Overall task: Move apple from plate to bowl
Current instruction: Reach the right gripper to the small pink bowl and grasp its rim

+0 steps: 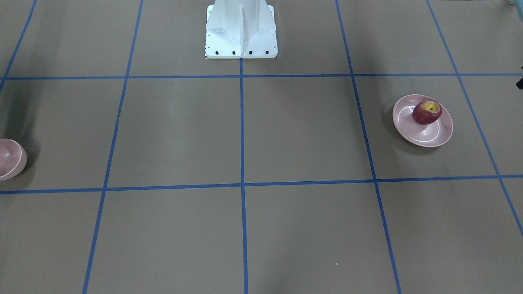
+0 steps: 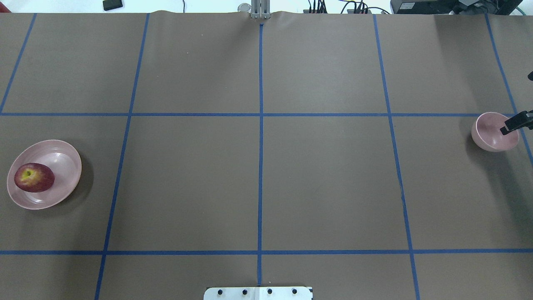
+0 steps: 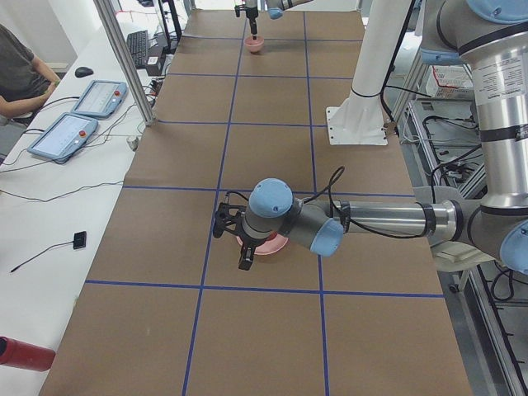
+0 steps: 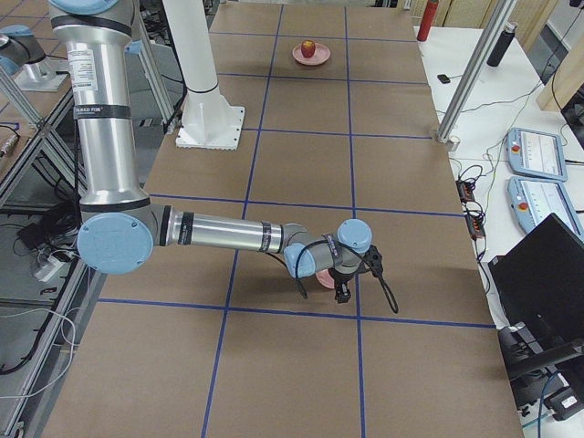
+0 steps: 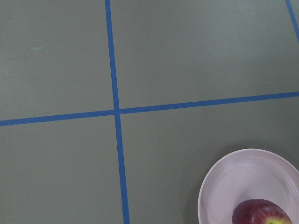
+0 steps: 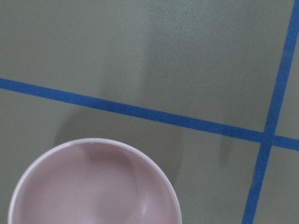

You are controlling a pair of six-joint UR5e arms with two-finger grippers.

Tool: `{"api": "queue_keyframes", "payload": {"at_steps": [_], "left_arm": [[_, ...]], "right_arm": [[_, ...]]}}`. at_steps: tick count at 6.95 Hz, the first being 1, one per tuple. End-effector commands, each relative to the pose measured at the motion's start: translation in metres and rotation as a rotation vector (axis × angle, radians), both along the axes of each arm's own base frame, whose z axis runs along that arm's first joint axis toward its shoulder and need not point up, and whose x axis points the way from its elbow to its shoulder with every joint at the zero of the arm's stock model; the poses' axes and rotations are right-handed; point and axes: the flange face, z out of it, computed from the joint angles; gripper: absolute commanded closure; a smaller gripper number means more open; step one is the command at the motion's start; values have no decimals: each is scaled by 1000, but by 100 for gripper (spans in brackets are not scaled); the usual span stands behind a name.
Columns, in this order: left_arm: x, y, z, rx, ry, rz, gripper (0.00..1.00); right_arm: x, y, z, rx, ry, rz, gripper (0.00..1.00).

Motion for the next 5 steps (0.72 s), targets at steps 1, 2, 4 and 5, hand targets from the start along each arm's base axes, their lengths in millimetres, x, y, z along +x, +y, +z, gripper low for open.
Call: {"api": "queue_keyframes", "payload": {"at_steps": [1, 2, 4, 5], "left_arm": [[0, -3, 0, -1, 1, 1, 2], [0, -3, -1, 6, 1, 2, 2], [0, 0, -4, 26, 2, 7, 2], [1, 0, -2, 39, 2, 5, 2]], "right_arm": [[-9, -1, 2, -7, 0, -9, 100], [-9, -1, 1, -5, -2, -11, 100], [-14, -12, -38, 46, -43, -14, 100], [-21, -21, -86, 23, -97, 41, 100]]}}
